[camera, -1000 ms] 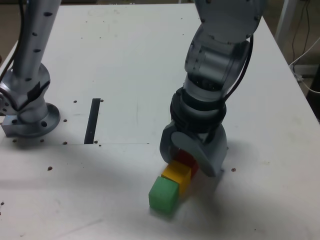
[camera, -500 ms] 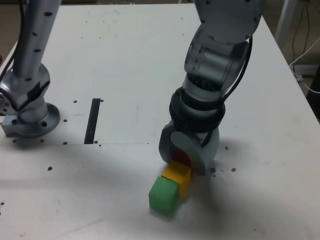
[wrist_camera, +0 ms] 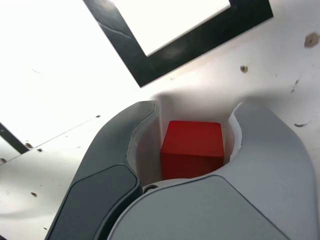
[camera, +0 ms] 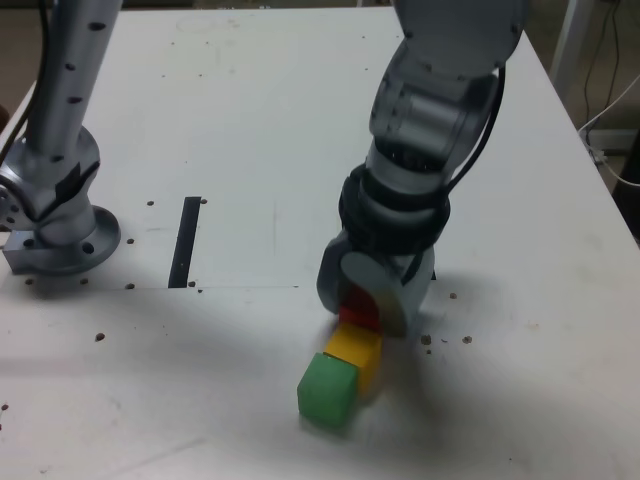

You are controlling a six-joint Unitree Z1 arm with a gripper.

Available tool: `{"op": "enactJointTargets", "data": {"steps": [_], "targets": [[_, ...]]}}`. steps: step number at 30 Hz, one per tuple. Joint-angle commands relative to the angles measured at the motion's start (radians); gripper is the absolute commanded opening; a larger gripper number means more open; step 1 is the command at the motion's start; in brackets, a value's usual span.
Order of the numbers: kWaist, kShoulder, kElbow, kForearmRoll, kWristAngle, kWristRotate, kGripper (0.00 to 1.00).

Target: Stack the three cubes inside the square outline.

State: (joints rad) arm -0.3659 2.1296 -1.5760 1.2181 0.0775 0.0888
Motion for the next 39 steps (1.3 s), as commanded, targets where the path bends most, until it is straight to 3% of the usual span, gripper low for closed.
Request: {"op": "enactJointTargets", "data": {"steps": [1,6,13,16,27,39], "targets": [[0.015,-0.016,-0.012,0.017,0.004,-0.007,0.28],[0.064,-0.028,-0.031,0.052,-0.001,-0.054,0.28],[0.162,-0.028,-0.026,0.051,-0.077,-0.151,0.28],[0.203,-0.024,-0.021,0.043,-0.093,-0.165,0.28],[0.328,-0.025,-0.005,0.012,-0.079,-0.119,0.28],[0.362,-0.019,0.034,-0.046,-0.073,-0.082,0.28]]}}
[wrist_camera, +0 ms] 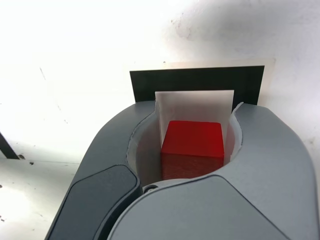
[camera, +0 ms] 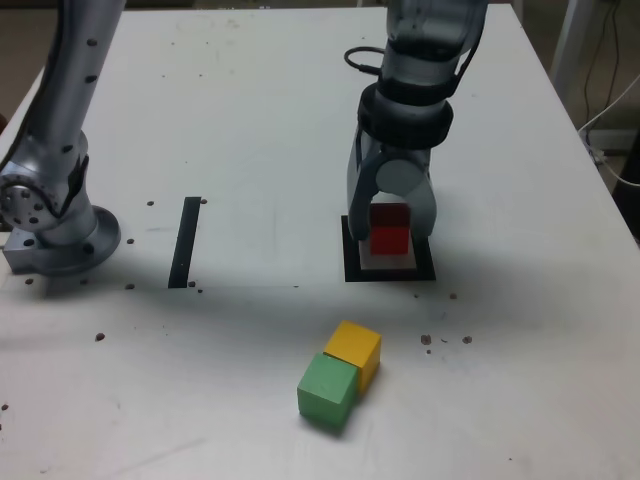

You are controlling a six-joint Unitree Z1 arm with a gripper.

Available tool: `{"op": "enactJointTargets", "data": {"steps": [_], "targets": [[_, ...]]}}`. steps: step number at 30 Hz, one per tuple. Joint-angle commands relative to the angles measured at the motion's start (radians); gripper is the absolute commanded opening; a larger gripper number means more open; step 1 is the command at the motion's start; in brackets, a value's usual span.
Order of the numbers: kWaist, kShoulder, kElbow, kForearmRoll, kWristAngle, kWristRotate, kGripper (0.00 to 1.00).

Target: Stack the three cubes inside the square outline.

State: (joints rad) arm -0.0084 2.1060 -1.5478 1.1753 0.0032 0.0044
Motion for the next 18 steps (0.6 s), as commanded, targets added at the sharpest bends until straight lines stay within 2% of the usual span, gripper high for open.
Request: {"op": "enactJointTargets", "data": {"steps": [1,3,5,9,11,13,18], "targets": [[0.006,0.006,0.011,-0.008,0.001,0.002,0.28],[0.01,0.009,0.021,-0.016,0.001,0.004,0.29],[0.013,0.013,0.027,-0.024,0.001,0.006,0.37],[0.016,0.021,0.036,-0.035,-0.001,0.014,0.8],[0.016,0.022,0.04,-0.04,-0.001,0.016,0.95],[0.016,0.022,0.045,-0.047,-0.002,0.016,0.99],[0.016,0.007,0.06,-0.06,0.007,0.015,1.0]]}}
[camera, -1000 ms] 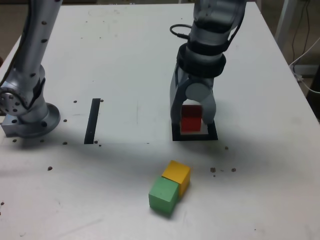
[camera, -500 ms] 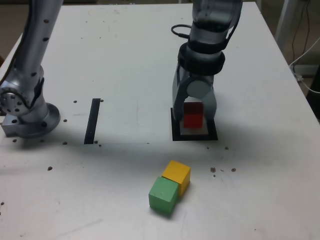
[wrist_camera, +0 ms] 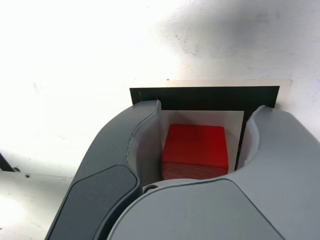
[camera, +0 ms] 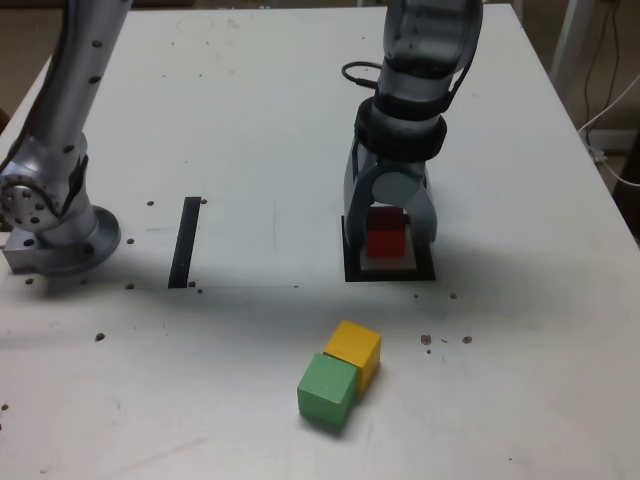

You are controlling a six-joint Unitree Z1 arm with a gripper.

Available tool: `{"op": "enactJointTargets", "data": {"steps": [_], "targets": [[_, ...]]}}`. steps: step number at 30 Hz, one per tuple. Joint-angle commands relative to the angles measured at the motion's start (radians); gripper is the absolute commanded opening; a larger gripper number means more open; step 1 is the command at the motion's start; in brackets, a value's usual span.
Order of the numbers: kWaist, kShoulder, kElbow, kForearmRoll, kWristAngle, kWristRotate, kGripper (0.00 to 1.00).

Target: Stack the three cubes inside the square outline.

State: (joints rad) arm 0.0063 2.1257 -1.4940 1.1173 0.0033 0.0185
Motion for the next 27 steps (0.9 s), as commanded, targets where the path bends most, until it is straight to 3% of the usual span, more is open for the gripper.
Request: {"op": "enactJointTargets", "data": {"steps": [1,8,16,21,27], "targets": [[0.0,-0.021,0.009,-0.001,0.012,-0.001,1.0],[-0.033,-0.115,0.007,0.086,0.079,-0.026,1.0],[-0.14,-0.171,-0.036,0.162,0.114,-0.039,1.0],[-0.24,-0.162,-0.089,0.178,0.108,-0.029,0.99],[-0.346,-0.118,-0.12,0.18,0.069,-0.019,0.99]]}}
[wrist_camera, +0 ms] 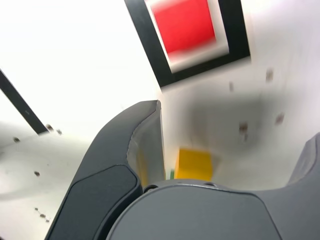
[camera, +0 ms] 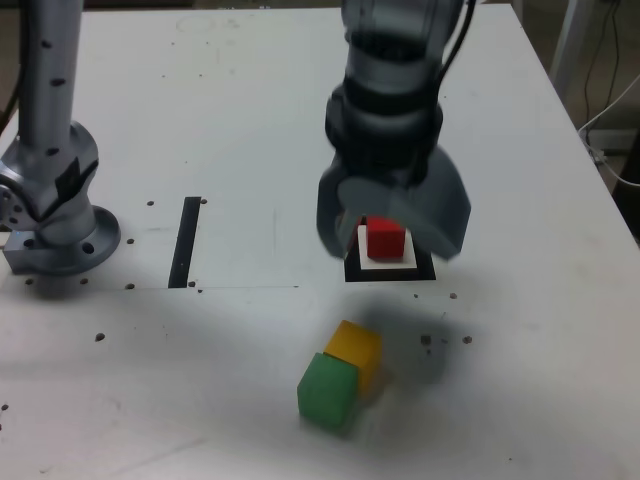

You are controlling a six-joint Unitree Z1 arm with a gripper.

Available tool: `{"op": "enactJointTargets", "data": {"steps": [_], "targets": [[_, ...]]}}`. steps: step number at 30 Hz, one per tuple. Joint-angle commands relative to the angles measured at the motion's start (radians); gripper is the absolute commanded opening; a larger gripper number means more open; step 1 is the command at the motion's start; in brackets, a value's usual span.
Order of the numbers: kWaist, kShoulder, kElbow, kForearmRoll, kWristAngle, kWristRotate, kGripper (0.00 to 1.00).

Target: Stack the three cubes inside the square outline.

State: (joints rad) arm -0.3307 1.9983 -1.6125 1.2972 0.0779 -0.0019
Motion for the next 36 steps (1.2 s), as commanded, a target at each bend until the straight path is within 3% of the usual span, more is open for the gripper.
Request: {"op": "enactJointTargets", "data": {"steps": [1,19,24,27,33,36], "targets": [[-0.022,0.016,0.0,-0.002,-0.011,0.002,0.99],[-0.094,0.081,0.107,-0.13,-0.084,0.022,0.97],[-0.107,0.101,0.12,-0.156,-0.11,0.022,0.92],[-0.109,0.117,0.123,-0.16,-0.126,0.021,0.8],[-0.11,0.134,0.131,-0.164,-0.13,0.016,0.34],[-0.11,0.135,0.136,-0.165,-0.127,0.016,0.27]]}}
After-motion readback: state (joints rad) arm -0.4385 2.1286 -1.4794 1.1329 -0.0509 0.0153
